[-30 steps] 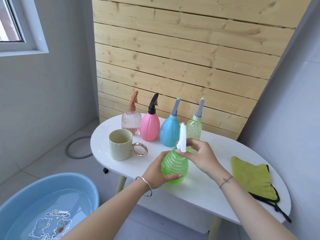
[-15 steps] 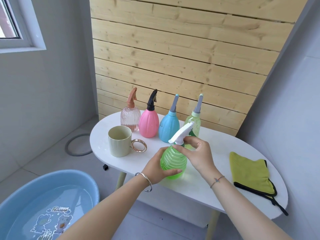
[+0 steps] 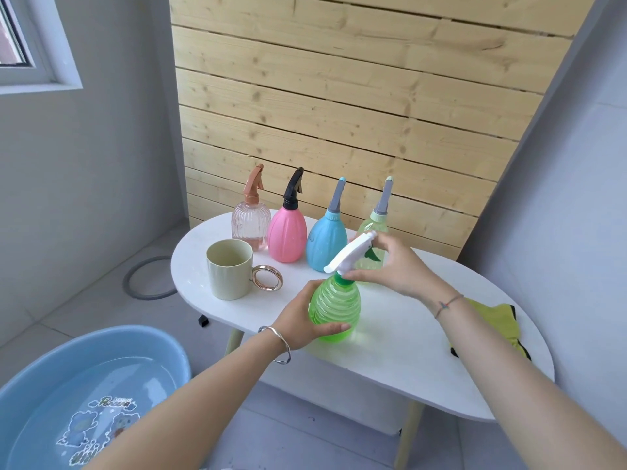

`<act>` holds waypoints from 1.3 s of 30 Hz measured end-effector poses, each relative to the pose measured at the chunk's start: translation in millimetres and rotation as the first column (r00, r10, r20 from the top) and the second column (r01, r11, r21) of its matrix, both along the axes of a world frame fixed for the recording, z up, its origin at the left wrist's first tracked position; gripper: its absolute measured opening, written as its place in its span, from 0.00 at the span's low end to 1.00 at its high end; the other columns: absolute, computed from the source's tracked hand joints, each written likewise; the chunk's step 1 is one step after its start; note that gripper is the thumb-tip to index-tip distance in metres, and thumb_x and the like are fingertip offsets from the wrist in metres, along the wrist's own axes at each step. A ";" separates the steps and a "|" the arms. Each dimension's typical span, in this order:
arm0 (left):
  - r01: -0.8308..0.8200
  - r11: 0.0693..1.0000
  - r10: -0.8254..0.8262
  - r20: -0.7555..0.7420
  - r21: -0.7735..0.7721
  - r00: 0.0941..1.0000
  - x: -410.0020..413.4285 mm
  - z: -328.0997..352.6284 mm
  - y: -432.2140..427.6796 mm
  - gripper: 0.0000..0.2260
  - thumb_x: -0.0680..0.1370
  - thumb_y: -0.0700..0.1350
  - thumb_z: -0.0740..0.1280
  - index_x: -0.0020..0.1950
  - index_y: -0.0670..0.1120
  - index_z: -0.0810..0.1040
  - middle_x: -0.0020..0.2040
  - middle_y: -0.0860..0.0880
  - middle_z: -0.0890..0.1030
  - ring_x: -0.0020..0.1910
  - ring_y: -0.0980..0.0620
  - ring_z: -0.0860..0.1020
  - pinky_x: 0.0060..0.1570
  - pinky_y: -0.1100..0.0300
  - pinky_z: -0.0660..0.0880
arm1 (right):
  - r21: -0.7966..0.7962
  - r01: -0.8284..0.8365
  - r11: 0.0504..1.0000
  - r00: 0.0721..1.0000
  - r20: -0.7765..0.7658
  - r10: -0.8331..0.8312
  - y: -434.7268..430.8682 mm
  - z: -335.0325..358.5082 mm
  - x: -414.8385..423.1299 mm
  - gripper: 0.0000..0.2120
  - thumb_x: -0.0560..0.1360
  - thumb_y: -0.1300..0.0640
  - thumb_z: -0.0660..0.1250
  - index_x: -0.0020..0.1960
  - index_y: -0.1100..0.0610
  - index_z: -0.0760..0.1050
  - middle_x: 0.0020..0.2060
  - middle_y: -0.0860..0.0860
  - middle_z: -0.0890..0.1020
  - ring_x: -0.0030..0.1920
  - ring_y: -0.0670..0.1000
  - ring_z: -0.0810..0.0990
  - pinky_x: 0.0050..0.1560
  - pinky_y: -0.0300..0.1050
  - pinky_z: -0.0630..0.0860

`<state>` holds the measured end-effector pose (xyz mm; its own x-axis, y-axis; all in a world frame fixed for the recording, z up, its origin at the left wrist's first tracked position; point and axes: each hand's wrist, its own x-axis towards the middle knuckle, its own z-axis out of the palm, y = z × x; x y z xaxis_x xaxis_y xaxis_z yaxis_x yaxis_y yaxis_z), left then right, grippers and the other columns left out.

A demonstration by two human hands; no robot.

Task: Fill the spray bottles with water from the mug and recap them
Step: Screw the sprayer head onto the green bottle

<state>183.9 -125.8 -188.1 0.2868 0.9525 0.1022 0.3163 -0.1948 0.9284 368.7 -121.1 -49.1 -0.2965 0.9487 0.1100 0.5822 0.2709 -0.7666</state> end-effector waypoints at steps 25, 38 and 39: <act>-0.016 1.000 0.016 0.015 0.012 1.000 2.0 6.6 -1.6 0.31 0.65 0.48 0.80 0.63 0.52 0.68 0.58 0.54 0.78 0.57 0.58 0.78 0.53 0.75 0.69 | 0.016 0.164 0.986 0.951 -0.268 -0.154 -12.0 -43.8 -16.2 0.23 0.64 0.48 0.79 0.55 0.53 0.77 0.49 0.48 0.83 0.51 0.44 0.80 0.50 0.35 0.75; -0.018 1.000 0.018 0.031 0.013 0.999 2.5 7.5 -1.7 0.31 0.64 0.49 0.81 0.61 0.55 0.68 0.58 0.56 0.78 0.57 0.56 0.78 0.58 0.66 0.71 | -0.095 0.001 0.995 0.968 -0.251 -0.025 -5.6 -35.6 -2.6 0.25 0.67 0.54 0.77 0.62 0.54 0.75 0.50 0.40 0.81 0.51 0.37 0.78 0.51 0.29 0.71; -0.018 1.000 0.018 0.034 0.013 0.999 2.5 7.3 -1.5 0.31 0.64 0.49 0.81 0.61 0.55 0.68 0.58 0.56 0.78 0.58 0.56 0.78 0.59 0.64 0.72 | -0.128 -0.076 0.989 0.970 -0.237 0.044 -4.7 -31.8 1.9 0.23 0.69 0.57 0.75 0.63 0.54 0.75 0.49 0.38 0.82 0.52 0.36 0.78 0.53 0.31 0.72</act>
